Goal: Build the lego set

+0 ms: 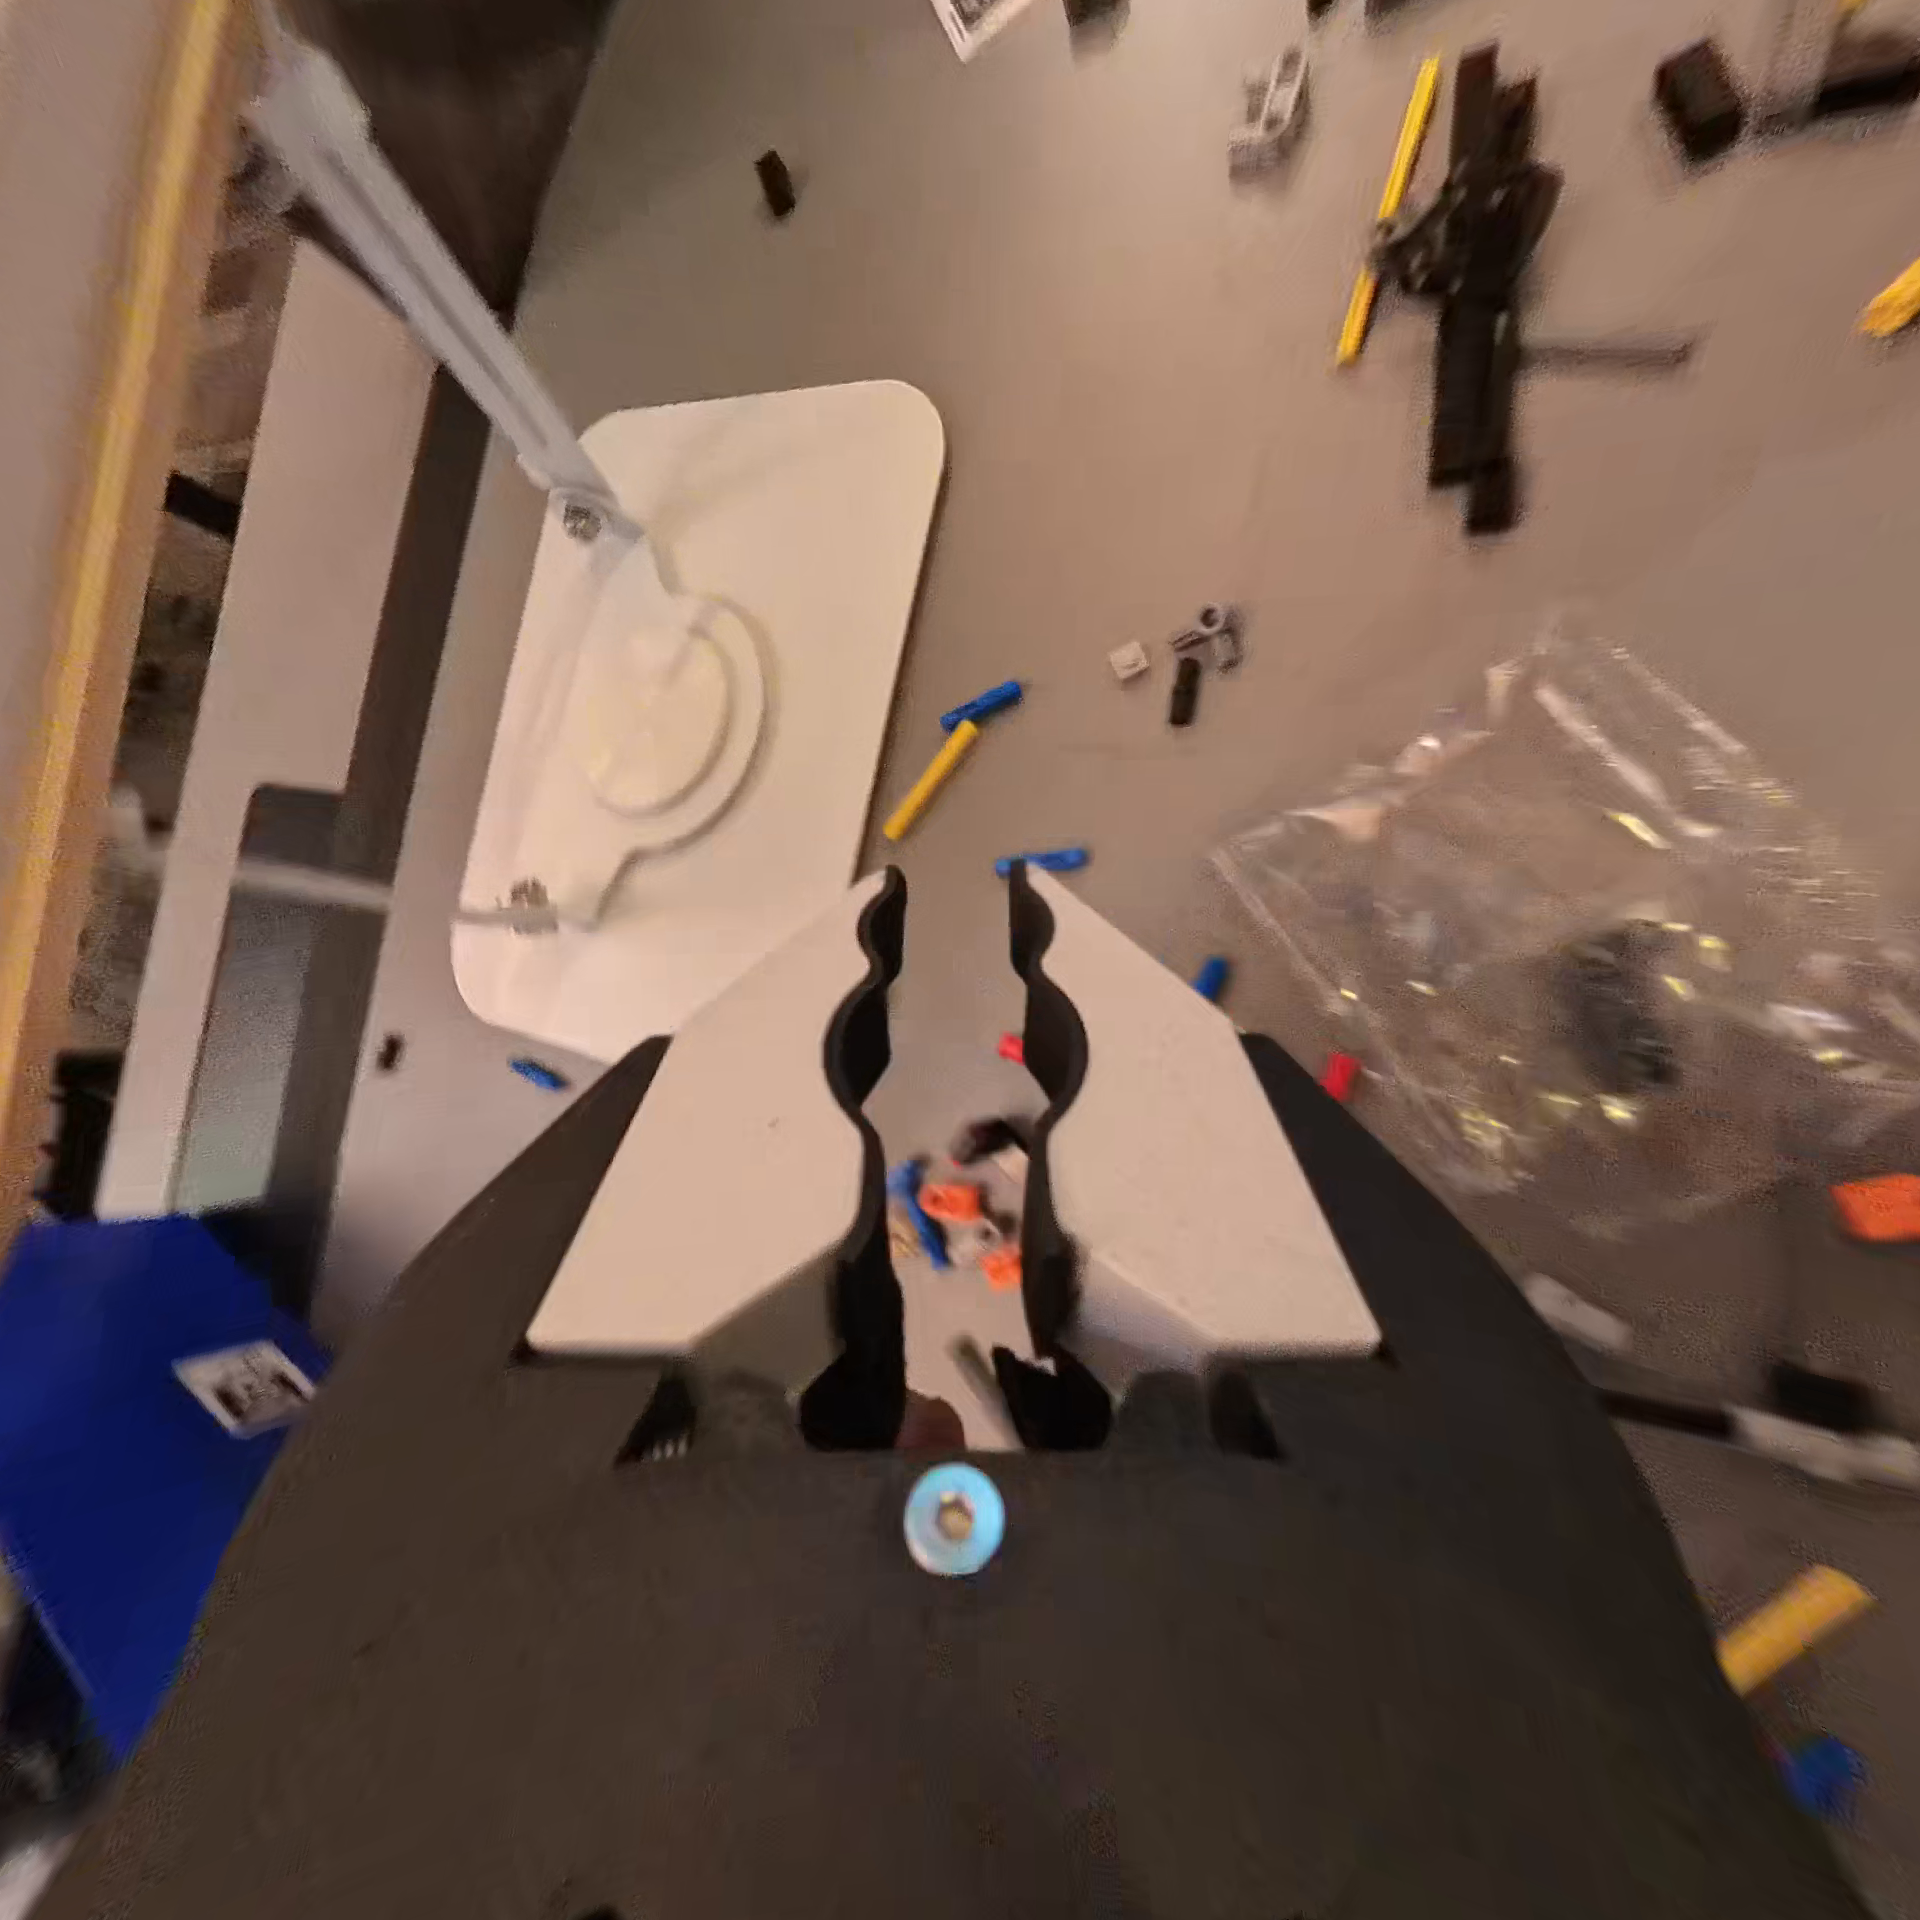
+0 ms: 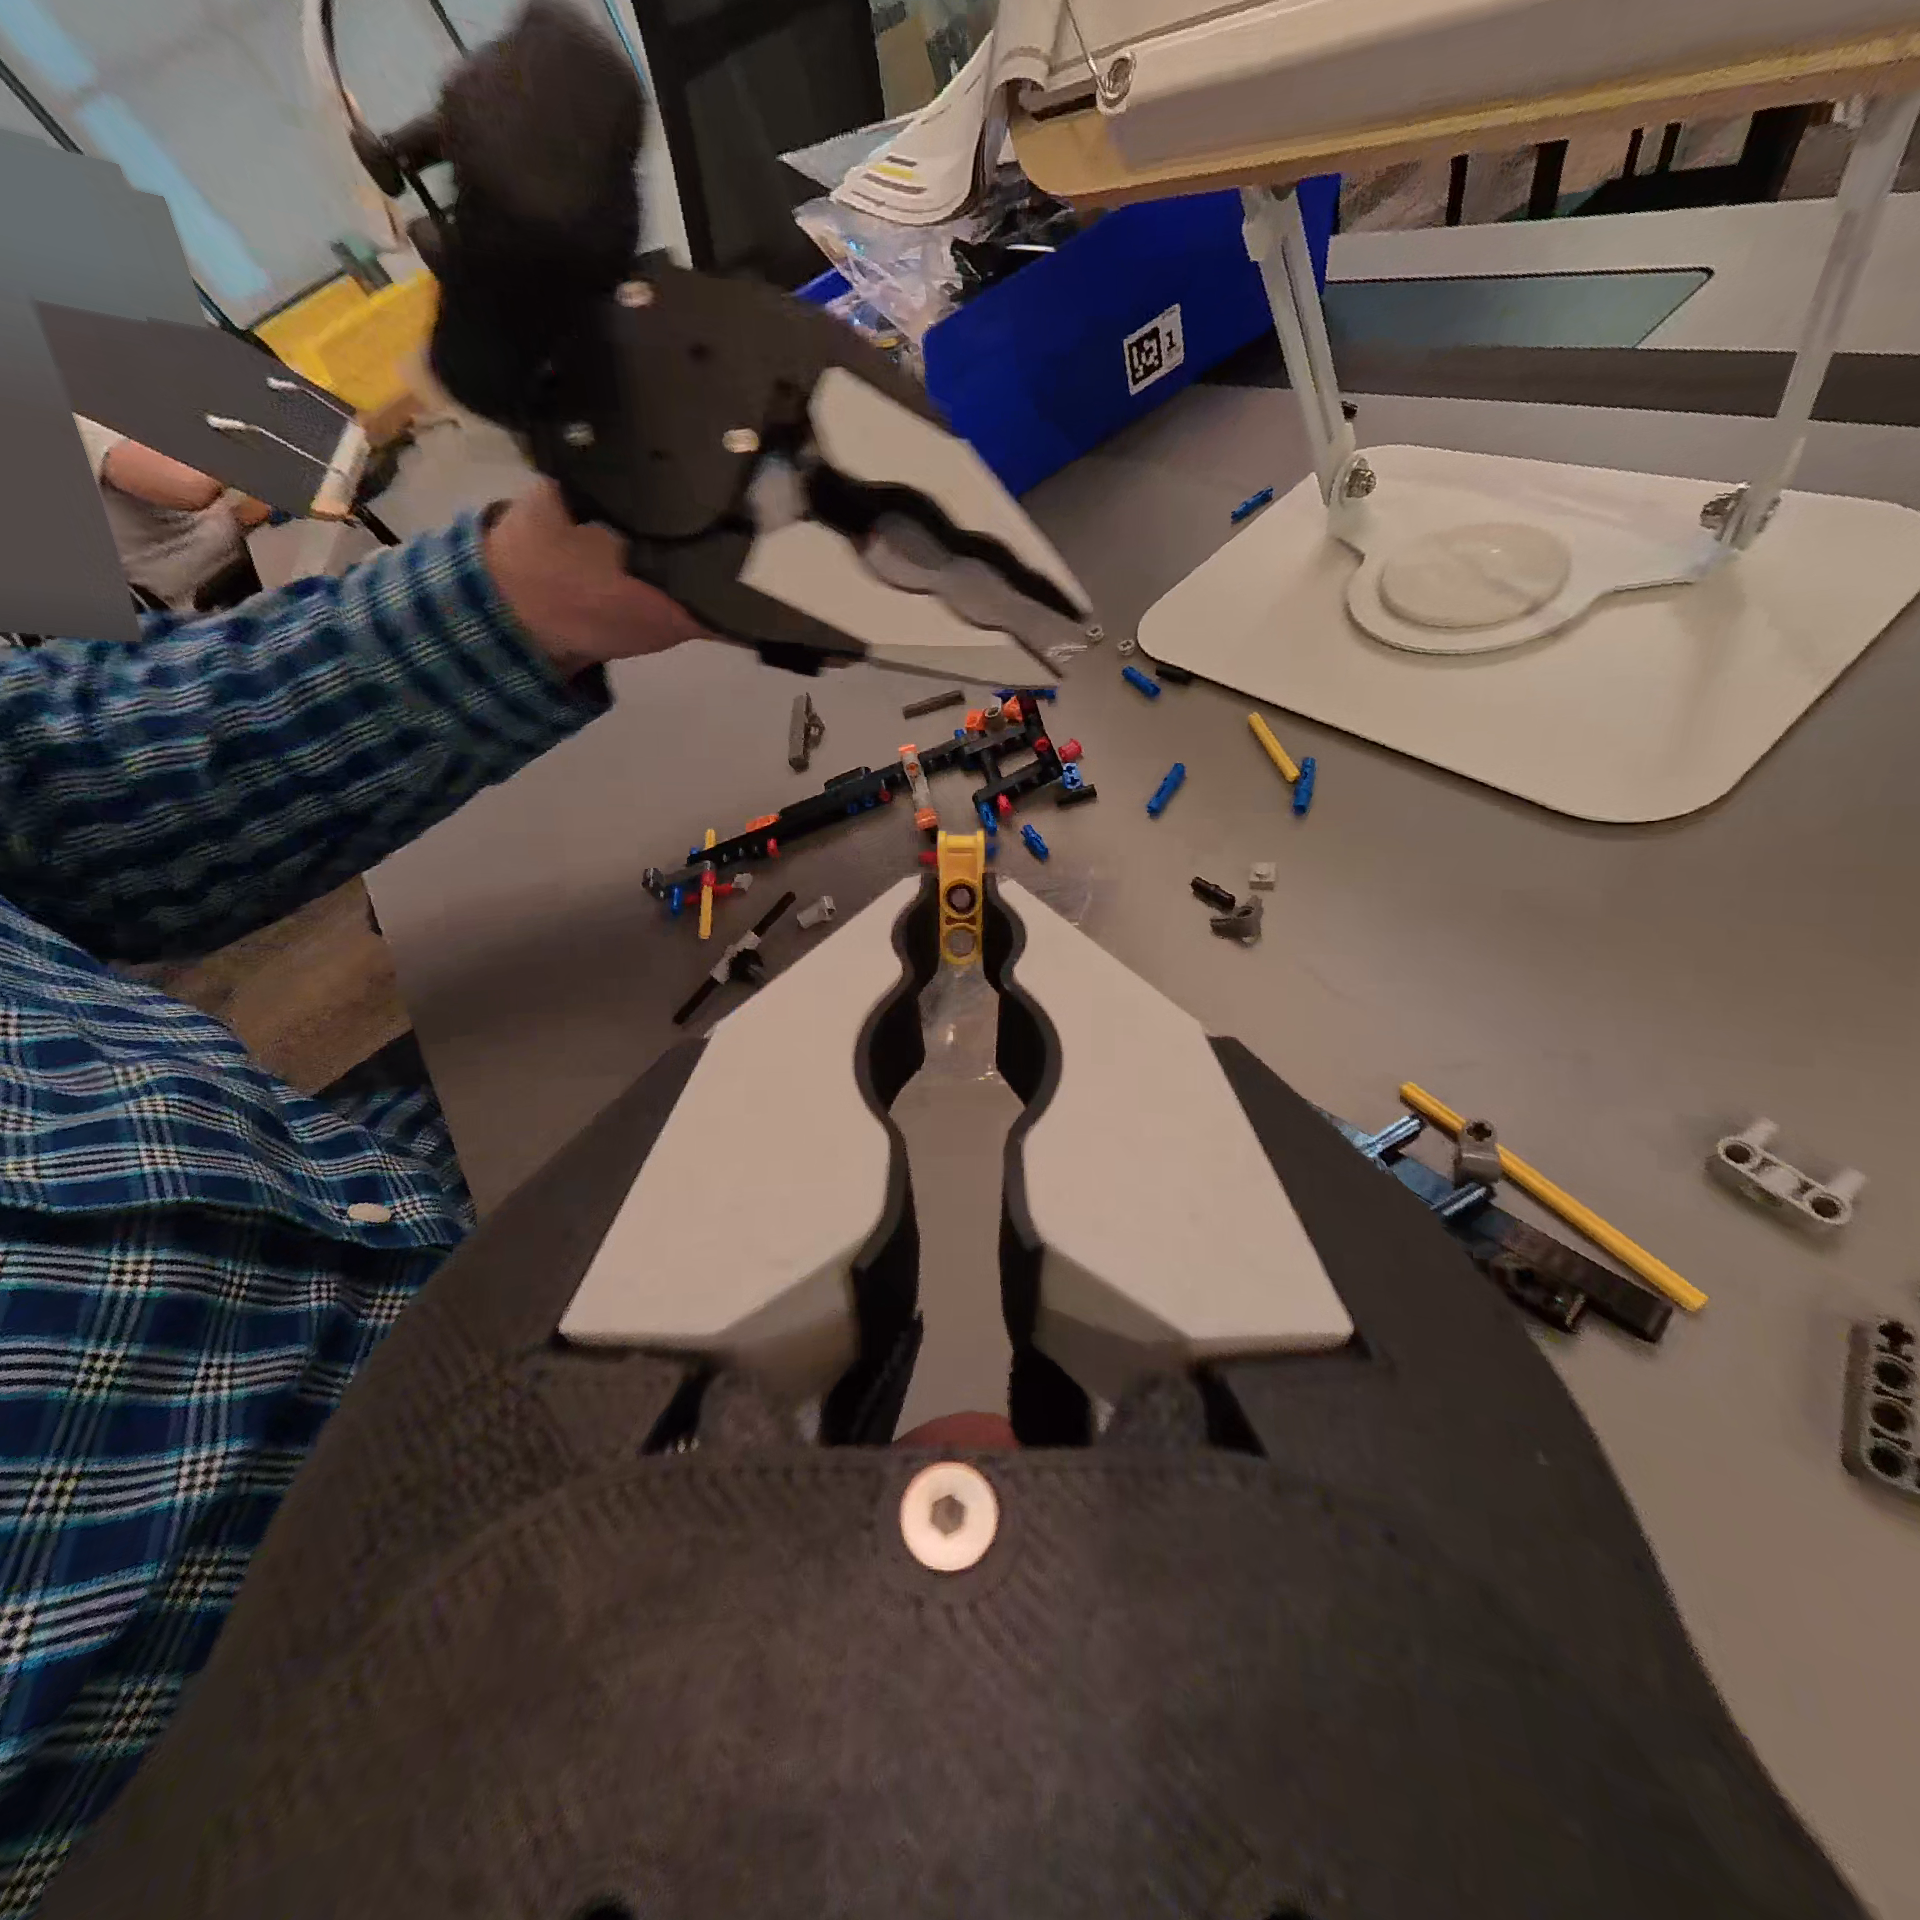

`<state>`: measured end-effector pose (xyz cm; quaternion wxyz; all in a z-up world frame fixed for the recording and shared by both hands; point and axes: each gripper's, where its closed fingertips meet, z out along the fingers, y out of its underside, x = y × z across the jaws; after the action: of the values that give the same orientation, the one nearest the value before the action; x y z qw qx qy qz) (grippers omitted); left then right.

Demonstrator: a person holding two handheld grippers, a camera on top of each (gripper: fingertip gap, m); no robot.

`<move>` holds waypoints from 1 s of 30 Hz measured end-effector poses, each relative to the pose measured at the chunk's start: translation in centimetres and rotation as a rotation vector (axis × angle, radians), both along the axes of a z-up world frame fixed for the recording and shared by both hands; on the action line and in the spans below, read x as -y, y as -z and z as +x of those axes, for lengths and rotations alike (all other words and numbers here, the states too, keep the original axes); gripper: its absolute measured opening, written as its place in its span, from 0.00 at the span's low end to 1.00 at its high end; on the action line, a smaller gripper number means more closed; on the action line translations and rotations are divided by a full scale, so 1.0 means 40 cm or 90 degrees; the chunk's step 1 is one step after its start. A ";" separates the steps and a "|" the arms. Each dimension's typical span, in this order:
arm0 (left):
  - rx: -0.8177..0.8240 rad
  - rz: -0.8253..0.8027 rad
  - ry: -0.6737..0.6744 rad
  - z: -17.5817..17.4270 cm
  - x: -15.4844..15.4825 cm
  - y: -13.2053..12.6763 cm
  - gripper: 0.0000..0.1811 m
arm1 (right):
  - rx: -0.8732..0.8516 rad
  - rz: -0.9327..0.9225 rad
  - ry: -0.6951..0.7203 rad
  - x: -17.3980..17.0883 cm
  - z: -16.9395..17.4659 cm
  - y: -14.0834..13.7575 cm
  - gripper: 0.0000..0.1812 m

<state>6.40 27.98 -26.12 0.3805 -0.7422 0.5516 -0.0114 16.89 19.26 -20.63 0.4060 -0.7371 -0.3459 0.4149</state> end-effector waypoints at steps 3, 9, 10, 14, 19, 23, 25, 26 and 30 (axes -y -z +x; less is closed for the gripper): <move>-0.061 -0.040 0.073 0.038 -0.073 0.051 0.08 | -0.006 0.003 -0.004 0.004 0.002 0.000 0.03; -0.106 -0.103 0.159 0.064 -0.114 0.150 0.07 | -0.027 0.007 -0.006 0.003 0.014 -0.007 0.03; -0.106 -0.110 0.157 0.063 -0.120 0.158 0.08 | -0.032 0.006 -0.007 0.001 0.016 -0.008 0.03; -0.052 -0.164 0.166 0.075 -0.115 0.164 0.01 | -0.047 0.002 -0.007 -0.005 0.025 -0.013 0.03; 0.001 -0.202 0.149 0.071 -0.112 0.165 0.01 | -0.060 -0.003 -0.007 -0.010 0.031 -0.017 0.03; 0.018 -0.191 0.128 0.053 -0.102 0.159 0.00 | -0.060 0.003 -0.009 -0.012 0.027 -0.024 0.03; 0.056 -0.180 0.106 0.044 -0.093 0.131 0.00 | -0.048 0.009 -0.012 -0.013 0.019 -0.022 0.03; 0.082 -0.173 0.092 0.036 -0.088 0.110 0.01 | -0.042 0.012 -0.016 -0.013 0.013 -0.022 0.03; 0.220 -0.160 0.042 -0.002 -0.041 0.000 0.00 | -0.011 0.035 -0.034 -0.013 -0.025 -0.023 0.03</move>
<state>6.33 29.63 -26.14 0.3730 -0.7525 0.4963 -0.2196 15.88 19.78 -19.72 0.4181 -0.7127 -0.3731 0.4220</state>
